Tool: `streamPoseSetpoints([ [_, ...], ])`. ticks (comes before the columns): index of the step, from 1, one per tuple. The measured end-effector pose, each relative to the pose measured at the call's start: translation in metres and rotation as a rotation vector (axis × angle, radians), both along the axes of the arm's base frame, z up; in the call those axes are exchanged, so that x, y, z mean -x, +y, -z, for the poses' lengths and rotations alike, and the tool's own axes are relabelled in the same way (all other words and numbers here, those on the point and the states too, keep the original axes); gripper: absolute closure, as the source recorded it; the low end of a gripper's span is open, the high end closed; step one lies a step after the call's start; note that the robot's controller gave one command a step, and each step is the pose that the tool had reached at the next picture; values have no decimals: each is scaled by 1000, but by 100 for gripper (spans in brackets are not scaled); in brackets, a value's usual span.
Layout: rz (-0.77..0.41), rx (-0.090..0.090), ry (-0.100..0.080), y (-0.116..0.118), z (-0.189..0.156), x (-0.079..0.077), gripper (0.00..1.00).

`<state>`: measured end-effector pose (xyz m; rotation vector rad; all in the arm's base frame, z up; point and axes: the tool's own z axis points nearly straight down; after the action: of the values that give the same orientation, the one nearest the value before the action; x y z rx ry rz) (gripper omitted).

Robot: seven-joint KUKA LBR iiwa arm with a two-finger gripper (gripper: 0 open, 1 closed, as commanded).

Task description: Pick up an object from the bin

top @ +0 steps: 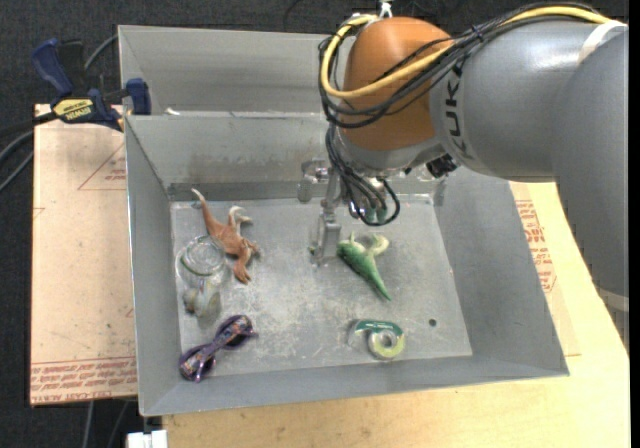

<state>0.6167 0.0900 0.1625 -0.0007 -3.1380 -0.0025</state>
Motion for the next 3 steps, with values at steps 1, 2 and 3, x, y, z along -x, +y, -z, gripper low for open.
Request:
streamPoseSetpoints([
  [1, 1, -1, -7, -10, 25, 22, 0],
  [2, -111, -1, -1, -58, 70, 35, 0],
  [3, -31, -2, -9, -73, 72, 43, 100],
])
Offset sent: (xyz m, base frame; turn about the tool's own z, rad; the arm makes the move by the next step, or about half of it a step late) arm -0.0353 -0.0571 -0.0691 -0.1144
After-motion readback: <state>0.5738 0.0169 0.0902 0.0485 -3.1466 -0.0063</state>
